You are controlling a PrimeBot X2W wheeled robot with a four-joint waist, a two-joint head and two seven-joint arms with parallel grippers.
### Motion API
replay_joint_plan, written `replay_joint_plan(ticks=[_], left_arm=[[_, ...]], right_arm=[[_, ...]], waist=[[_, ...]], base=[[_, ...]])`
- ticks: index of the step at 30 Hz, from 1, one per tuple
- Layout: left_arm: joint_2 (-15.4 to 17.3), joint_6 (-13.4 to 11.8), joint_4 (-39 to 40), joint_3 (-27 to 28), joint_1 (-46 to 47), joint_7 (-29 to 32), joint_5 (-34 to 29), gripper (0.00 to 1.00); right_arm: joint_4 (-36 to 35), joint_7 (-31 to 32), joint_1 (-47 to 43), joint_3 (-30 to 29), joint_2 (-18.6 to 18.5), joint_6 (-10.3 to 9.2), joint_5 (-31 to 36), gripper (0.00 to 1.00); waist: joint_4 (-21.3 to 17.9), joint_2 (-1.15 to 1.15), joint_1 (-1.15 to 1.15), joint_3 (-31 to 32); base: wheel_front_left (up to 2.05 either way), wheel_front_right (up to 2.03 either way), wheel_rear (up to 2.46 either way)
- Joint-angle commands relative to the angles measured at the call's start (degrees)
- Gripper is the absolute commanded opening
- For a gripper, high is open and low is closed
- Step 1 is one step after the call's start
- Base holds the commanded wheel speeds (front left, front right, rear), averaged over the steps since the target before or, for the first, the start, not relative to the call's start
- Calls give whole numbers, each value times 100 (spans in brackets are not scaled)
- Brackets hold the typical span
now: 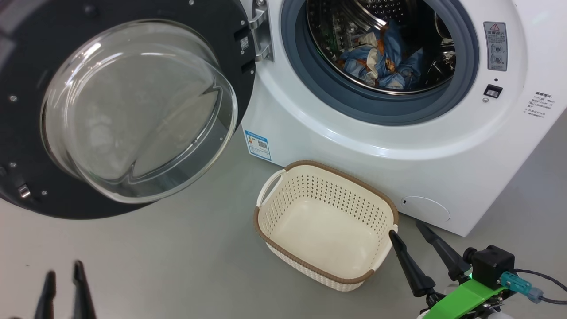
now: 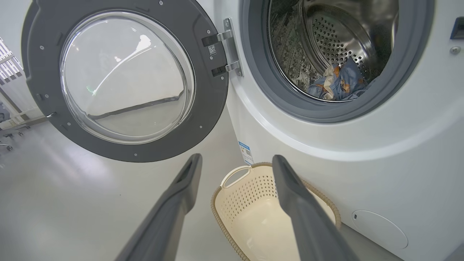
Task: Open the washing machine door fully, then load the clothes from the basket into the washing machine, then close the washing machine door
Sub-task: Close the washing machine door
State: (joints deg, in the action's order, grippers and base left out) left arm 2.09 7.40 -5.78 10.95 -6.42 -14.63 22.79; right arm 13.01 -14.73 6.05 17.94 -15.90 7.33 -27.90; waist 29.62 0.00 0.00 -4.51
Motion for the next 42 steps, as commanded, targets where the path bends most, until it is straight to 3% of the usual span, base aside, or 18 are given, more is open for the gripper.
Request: replay_joint_plan(ticks=[1,8,13,22,28,35,42], left_arm=[[147,9,327,254,382,-37,100,3],[1192,9,951,701,1178,-37,615,0],[2107,9,898,1271,1986,-37,1436,0],[3456,9,-748,1626,3268,-37,2715,0],[4064,9,-1885,1420,3825,20,3755,0],[4690,9,-3056,912,4381,1323,5174,0],[5017,9,-3658,494,4667,2763,5844,0]], right_arm=[[-150,-27,-8,45,-3,16,-14,100],[-243,-27,-264,-262,78,16,52,100],[-286,-27,-422,-485,82,16,105,100],[-417,-27,-521,-790,-3,16,211,100],[-468,-27,-456,-796,-46,16,240,100],[-514,-27,-465,-827,-52,16,274,100],[-552,-27,-420,-836,-75,16,302,100]], waist=[[-6,0,0,-10],[-200,0,0,-173],[-417,0,0,-353],[-771,0,0,-760],[-928,0,0,-920],[-999,0,0,-1078],[-1010,0,0,-1220]], base=[[0,0,0],[0,0,0],[0,0,0],[0,0,0],[0,0,0],[0,0,0],[0,0,0]])
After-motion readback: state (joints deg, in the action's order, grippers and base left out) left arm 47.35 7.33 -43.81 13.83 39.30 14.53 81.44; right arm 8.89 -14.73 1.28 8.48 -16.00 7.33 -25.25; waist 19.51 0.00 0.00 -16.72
